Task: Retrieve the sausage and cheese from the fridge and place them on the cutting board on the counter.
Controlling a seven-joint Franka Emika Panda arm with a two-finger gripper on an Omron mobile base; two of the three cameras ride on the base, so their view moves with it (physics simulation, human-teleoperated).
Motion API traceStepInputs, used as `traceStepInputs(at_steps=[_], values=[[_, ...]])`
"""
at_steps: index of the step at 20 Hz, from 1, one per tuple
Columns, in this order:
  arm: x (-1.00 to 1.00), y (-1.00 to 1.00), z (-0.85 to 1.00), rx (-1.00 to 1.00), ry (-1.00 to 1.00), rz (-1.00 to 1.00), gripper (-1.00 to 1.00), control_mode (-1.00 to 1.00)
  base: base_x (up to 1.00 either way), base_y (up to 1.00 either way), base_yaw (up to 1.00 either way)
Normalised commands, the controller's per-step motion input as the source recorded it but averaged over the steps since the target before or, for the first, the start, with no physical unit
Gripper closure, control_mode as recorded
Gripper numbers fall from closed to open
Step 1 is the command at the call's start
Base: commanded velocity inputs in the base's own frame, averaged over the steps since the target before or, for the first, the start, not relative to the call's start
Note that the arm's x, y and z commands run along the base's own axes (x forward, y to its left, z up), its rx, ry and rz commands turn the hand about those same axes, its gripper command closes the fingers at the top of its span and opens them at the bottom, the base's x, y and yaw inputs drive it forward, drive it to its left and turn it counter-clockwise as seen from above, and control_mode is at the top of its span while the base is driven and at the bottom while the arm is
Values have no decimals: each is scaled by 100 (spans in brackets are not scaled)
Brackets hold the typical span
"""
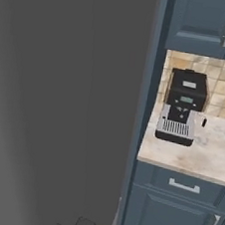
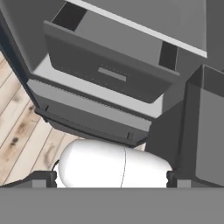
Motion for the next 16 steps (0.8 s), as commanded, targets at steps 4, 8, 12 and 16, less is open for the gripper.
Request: traceStepInputs(at_steps=[4, 8, 12, 16], values=[[0, 0, 0, 0, 0, 0, -100, 100, 0, 29, 0], [0, 0, 0, 0, 0, 0, -100, 100, 0, 23, -6], [0, 0, 0, 0, 0, 0, -100, 100, 0, 21, -9], [0, 0, 0, 0, 0, 0, -100, 100, 0, 52, -7]])
